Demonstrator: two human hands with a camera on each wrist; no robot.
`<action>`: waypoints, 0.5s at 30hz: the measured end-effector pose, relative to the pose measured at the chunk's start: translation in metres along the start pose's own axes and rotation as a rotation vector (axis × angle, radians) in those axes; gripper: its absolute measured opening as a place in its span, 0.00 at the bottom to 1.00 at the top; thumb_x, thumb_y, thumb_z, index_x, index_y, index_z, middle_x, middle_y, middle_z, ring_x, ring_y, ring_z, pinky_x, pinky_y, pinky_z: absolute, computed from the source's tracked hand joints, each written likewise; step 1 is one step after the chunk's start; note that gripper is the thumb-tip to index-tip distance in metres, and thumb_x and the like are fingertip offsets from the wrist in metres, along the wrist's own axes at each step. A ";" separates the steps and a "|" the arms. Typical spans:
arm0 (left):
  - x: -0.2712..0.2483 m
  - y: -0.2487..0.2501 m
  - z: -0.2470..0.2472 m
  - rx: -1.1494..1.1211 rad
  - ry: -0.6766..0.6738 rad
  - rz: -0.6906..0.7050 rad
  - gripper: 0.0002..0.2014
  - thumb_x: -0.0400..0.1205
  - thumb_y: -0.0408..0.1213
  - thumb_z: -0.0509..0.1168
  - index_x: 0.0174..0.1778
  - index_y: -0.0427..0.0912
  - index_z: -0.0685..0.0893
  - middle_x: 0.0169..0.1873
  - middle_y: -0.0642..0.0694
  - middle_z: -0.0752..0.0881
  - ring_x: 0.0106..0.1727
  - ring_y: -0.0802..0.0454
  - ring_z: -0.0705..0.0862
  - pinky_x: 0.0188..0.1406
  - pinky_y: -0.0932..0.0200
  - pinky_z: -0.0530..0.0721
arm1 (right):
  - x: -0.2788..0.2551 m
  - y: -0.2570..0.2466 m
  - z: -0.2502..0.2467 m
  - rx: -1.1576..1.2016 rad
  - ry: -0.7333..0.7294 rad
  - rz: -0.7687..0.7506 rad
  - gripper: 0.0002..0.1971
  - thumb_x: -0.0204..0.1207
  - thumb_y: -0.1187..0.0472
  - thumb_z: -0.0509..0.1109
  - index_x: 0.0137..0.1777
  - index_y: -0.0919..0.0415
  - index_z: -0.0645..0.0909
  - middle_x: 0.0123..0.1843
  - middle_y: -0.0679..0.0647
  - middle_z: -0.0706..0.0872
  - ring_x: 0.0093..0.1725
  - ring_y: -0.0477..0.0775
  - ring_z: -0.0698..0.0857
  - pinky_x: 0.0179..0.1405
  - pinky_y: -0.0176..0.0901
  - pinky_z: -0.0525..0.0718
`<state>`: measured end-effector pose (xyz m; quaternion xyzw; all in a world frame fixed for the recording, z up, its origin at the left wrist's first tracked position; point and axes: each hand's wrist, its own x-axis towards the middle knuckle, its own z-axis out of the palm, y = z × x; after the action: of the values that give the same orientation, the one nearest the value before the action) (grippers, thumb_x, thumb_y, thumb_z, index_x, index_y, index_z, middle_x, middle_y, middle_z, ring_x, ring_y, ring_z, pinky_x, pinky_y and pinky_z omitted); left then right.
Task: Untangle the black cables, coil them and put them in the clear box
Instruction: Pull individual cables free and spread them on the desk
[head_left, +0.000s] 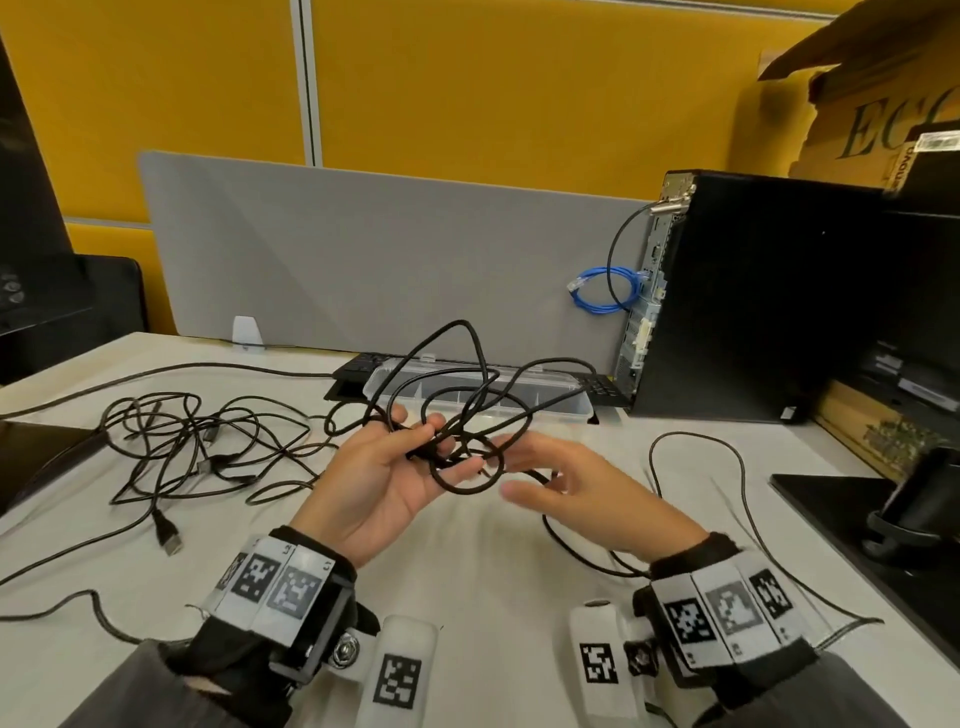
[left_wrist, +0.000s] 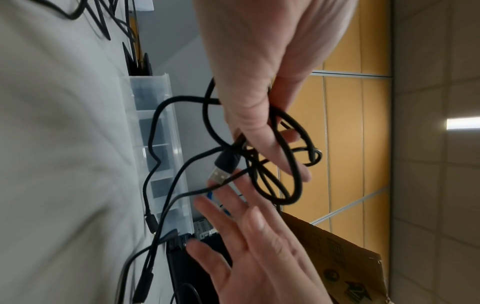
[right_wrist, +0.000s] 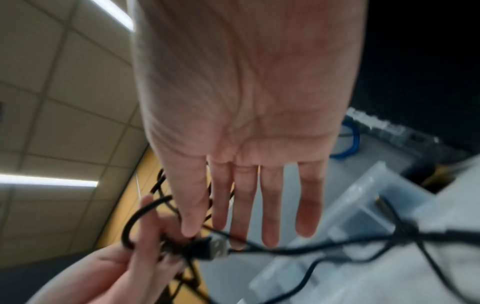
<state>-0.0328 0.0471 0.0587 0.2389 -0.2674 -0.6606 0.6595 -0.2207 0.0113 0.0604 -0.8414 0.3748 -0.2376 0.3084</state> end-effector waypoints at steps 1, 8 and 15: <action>-0.001 -0.001 0.001 -0.011 -0.023 -0.012 0.08 0.74 0.23 0.59 0.37 0.42 0.71 0.37 0.40 0.81 0.31 0.51 0.83 0.28 0.51 0.88 | 0.001 -0.001 0.005 0.032 -0.070 -0.002 0.18 0.79 0.55 0.66 0.70 0.49 0.75 0.66 0.40 0.81 0.65 0.34 0.78 0.62 0.35 0.78; -0.006 0.002 0.001 0.319 -0.062 -0.108 0.16 0.73 0.36 0.65 0.55 0.34 0.82 0.51 0.37 0.85 0.45 0.44 0.88 0.33 0.47 0.88 | -0.001 -0.008 0.006 0.317 0.178 -0.021 0.11 0.83 0.63 0.59 0.49 0.52 0.83 0.29 0.38 0.83 0.28 0.39 0.76 0.31 0.34 0.75; -0.014 0.018 -0.004 1.197 -0.015 -0.022 0.14 0.71 0.53 0.69 0.45 0.50 0.89 0.42 0.57 0.90 0.38 0.64 0.87 0.30 0.63 0.80 | -0.007 -0.002 -0.004 0.449 0.211 0.025 0.14 0.85 0.58 0.56 0.61 0.48 0.82 0.21 0.42 0.65 0.23 0.45 0.60 0.21 0.35 0.60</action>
<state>-0.0164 0.0615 0.0672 0.5670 -0.5954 -0.4036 0.4015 -0.2263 0.0162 0.0630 -0.7175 0.3531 -0.3977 0.4498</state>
